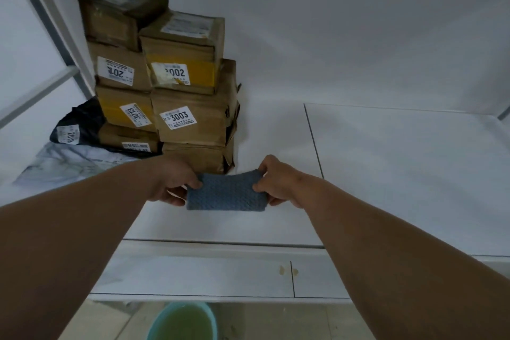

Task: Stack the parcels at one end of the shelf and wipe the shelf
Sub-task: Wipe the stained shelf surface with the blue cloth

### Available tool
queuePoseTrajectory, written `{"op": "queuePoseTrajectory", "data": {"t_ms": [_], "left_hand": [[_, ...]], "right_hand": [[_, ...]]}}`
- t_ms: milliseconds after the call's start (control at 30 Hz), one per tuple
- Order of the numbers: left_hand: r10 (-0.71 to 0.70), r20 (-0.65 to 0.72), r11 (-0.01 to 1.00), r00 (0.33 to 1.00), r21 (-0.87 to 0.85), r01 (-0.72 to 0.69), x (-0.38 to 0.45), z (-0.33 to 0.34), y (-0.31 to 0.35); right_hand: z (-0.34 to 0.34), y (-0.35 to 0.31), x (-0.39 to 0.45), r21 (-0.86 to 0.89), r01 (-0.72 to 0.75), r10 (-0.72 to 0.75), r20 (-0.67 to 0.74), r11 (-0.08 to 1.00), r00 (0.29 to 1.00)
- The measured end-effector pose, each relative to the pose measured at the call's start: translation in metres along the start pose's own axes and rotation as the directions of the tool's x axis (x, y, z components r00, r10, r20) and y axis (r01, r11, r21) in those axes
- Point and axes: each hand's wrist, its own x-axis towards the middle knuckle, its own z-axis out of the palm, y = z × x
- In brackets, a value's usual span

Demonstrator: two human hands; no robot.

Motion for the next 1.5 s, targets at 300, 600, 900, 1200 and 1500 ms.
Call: {"op": "queuePoseTrajectory", "data": {"t_ms": [300,600,900,1200,1500], "left_hand": [[0.114,-0.332,0.993,0.936,0.068,-0.097,0.017,-0.039,-0.034],[0.282,-0.454,0.919,0.845,0.382,-0.102,0.03,-0.046,-0.041],[0.368,-0.345,0.765,0.863,0.641,-0.07,0.043,-0.046,-0.042],[0.433,-0.284,0.662,0.855,0.745,-0.088,0.034,-0.05,-0.049],[0.441,-0.108,0.485,0.891,0.864,-0.135,0.001,-0.047,-0.036]], "right_hand": [[0.055,-0.04,0.026,-0.174,0.214,-0.245,-0.185,0.961,0.952],[0.076,-0.044,0.038,-0.244,0.205,-0.272,-0.286,0.948,0.919],[0.083,-0.04,0.037,-0.358,0.127,-0.234,-0.274,0.925,0.933],[0.088,-0.043,0.027,-0.602,0.129,-0.354,-0.271,0.788,0.895],[0.086,-0.049,0.016,-0.633,0.08,-0.296,-0.243,0.77,0.924]]}}
